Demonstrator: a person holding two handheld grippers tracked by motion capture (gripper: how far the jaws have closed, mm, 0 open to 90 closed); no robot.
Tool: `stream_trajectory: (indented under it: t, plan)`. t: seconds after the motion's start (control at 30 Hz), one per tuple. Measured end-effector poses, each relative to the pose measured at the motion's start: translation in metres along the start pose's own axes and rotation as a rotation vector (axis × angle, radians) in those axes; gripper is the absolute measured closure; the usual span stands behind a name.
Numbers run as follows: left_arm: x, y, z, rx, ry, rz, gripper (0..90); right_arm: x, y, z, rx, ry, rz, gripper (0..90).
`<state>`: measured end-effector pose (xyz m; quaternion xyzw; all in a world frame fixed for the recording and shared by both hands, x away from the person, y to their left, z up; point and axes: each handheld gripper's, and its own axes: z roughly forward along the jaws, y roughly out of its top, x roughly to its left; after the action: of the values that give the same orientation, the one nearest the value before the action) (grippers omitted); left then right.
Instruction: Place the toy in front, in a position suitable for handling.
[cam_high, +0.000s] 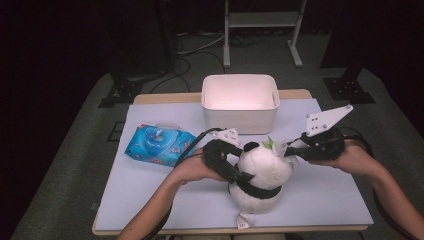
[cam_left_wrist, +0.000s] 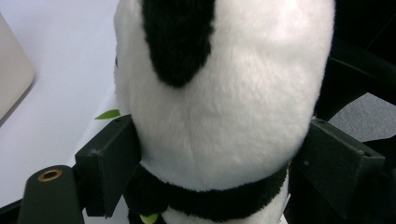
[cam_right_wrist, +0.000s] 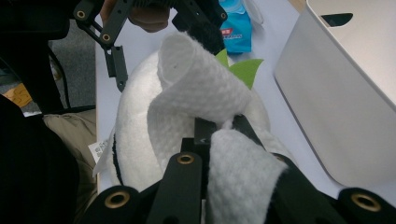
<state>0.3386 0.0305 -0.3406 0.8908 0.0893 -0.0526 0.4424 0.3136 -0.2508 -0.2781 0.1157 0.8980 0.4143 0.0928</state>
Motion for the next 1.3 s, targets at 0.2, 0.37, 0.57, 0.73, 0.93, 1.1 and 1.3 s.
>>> stream_trajectory:
  t: [0.2,0.37,0.57,0.73,0.93,1.1,1.3]
  plan:
    - [0.002,-0.004,0.007,0.017,-0.016,-0.021,11.7,0.0,0.0,0.0,0.001,0.005,0.002,83.1]
    - [0.004,-0.006,0.008,-0.013,-0.033,-0.024,21.1,0.0,-0.001,0.0,0.005,0.003,0.005,83.1]
    - [0.004,0.001,-0.001,-0.022,-0.015,-0.003,33.1,0.0,0.001,-0.003,-0.023,-0.021,0.008,83.1]
    - [0.005,0.008,-0.015,-0.037,-0.002,0.001,34.6,0.0,0.003,-0.007,-0.07,-0.024,0.013,83.0]
    - [0.003,0.014,-0.032,-0.025,0.031,0.019,34.8,-0.001,0.0,-0.004,-0.082,-0.012,0.024,82.7]
    - [0.003,0.01,-0.026,0.01,0.025,0.011,34.4,-0.001,-0.006,0.004,-0.046,0.002,0.022,82.9]
    - [0.001,0.015,-0.018,0.022,0.027,0.025,33.5,-0.001,-0.006,-0.003,-0.046,-0.008,0.019,82.9]
